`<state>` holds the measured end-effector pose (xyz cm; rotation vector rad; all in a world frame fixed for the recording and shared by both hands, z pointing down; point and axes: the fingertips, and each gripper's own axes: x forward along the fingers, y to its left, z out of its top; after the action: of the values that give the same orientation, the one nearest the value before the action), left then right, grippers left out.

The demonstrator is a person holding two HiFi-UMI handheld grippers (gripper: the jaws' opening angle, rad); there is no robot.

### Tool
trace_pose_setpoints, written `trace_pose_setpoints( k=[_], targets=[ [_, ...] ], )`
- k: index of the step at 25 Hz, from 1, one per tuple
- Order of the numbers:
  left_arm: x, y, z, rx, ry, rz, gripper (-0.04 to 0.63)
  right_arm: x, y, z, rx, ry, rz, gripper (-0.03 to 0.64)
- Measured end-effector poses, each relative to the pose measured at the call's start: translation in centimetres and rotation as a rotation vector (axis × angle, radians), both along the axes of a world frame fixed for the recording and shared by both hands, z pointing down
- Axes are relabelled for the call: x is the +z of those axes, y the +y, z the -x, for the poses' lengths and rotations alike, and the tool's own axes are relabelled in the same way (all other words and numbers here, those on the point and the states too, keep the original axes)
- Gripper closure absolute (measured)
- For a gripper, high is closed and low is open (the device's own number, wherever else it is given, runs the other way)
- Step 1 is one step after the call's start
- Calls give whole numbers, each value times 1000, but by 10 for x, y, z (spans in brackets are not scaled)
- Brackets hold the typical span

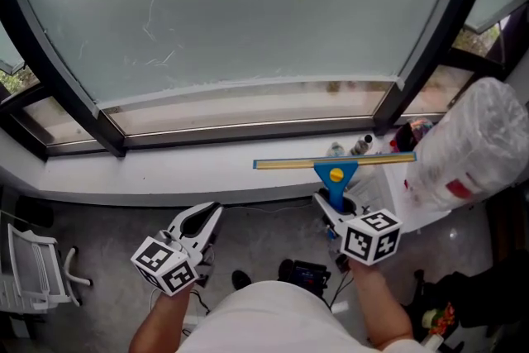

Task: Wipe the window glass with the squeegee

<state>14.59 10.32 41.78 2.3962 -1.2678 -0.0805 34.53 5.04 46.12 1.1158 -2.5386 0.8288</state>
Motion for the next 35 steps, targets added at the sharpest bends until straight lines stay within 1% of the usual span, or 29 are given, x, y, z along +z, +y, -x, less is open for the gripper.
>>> trace_pose_setpoints(
  k=[6,13,22,35],
  targets=[
    [-7,17,15,4,6,-24,548,-1,24,23,-8,9,-2,537],
    [-12,31,22,-10,14,-36,548,-4,40,32,-12,18,-14,537],
    [-13,40,14,-12,24,-42,548,-4,50,31,-33,-1,-6,537],
    [-14,42,4,-1,24,-39,548,-20,50,33,-51,8,-44,537]
  ],
)
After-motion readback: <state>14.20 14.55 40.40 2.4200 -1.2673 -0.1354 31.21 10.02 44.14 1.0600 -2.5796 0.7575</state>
